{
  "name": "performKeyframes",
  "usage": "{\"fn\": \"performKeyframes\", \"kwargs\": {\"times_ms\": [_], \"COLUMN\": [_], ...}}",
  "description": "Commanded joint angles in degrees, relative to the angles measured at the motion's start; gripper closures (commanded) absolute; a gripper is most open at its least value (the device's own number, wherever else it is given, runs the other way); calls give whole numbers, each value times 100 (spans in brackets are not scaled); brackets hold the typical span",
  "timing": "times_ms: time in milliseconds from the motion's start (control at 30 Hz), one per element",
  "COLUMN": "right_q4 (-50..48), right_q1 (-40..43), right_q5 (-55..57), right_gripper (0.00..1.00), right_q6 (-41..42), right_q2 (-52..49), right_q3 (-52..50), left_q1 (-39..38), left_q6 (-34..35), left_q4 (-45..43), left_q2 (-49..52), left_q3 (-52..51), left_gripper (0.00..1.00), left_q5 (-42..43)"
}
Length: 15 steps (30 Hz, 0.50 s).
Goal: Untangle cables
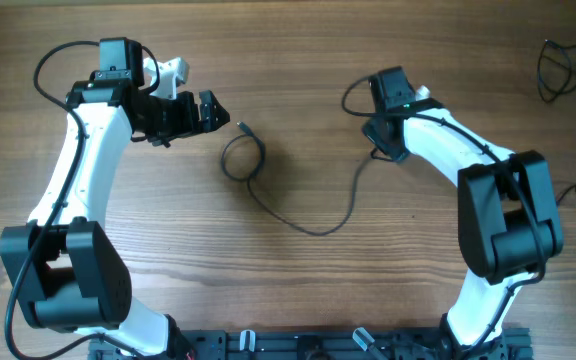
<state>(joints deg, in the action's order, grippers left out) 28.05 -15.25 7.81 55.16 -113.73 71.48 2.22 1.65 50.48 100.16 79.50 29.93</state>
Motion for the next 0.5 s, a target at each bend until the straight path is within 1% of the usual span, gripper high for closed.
{"fn": "performKeyframes", "kwargs": {"times_ms": [0, 133, 167, 200, 267, 367, 433, 467], "right_q4": [-332, -345, -332, -334, -337, -374, -584, -623], "right_q1": [-39, -63, -90, -138, -367, -883, -1467, -1585], "right_q5": [-2712, -3644, -4089, -4275, -4262, -4240, -4089, -3939], "right_gripper": [95, 96, 96, 96, 96, 95, 95, 96], "right_q6": [-3254, -4406, -4833, -4994, -5115, -5108, -5230, -5215], "right_q2": [256, 1005, 1255, 1392, 1462, 1281, 1010, 953], "right_q3": [538, 695, 695, 695, 691, 638, 638, 638], "left_q1": [-11, -11, -11, -11, -11, 26, 341, 525], "left_q6": [33, 33, 33, 33, 35, 37, 133, 243], "left_q4": [-11, -11, -9, -11, -13, -216, -160, -155], "left_q2": [-83, -83, -83, -83, -83, -87, -179, -245], "left_q3": [0, 2, 0, 0, 0, 7, 90, 98], "left_gripper": [0, 0, 0, 0, 0, 0, 0, 0], "left_q5": [-70, -70, -70, -70, -68, -160, -210, -286]}}
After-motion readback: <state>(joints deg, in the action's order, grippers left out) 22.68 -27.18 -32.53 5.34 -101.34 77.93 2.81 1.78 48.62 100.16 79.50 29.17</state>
